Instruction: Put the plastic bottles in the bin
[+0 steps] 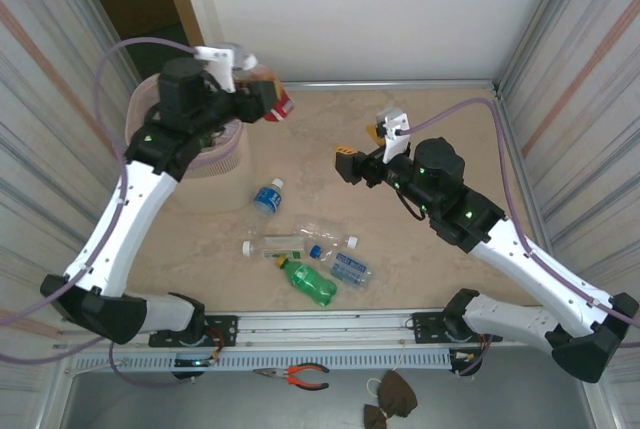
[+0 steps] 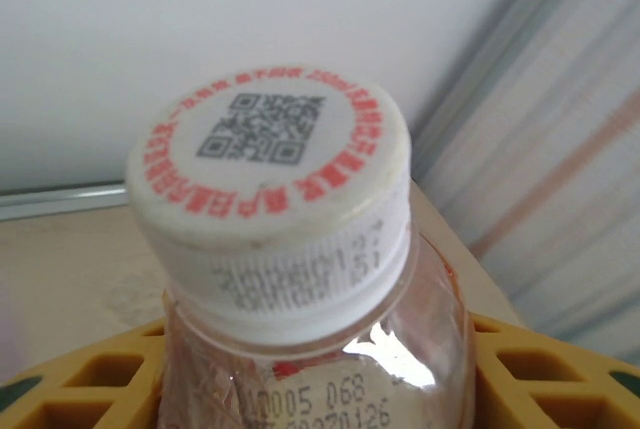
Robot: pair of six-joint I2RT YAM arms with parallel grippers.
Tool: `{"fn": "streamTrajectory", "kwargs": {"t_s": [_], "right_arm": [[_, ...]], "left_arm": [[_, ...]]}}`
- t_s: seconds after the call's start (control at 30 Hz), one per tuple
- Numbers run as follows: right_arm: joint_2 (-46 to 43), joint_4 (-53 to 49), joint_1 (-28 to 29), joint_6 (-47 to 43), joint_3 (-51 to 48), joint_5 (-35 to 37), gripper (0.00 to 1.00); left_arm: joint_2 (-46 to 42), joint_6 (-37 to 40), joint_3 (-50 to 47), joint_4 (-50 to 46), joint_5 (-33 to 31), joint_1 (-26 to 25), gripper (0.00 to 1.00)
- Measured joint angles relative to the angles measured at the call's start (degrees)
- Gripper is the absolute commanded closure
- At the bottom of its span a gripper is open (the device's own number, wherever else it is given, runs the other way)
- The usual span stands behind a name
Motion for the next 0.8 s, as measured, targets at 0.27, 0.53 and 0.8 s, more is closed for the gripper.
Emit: {"fn": "streamTrajectory", "kwargs": {"t_s": [0.27, 0.53, 0.8], "right_arm": [[-0.52, -0.83, -0.26, 0.0, 0.0, 0.07, 0.16], [-0.42, -1.68, -0.44, 0.0, 0.0, 0.07, 0.17], [-0.37, -2.19, -0.44, 0.0, 0.0, 0.48, 0.17]], "left_arm": [[-2.67, -8.13, -1.62, -0.31, -3.58, 11.89, 0.52], [0.52, -18.32, -1.55, -4.63, -9.46, 17.9, 0.53], [6.78, -27.43, -1.09, -5.88, -9.75, 22.18, 0.53]]}}
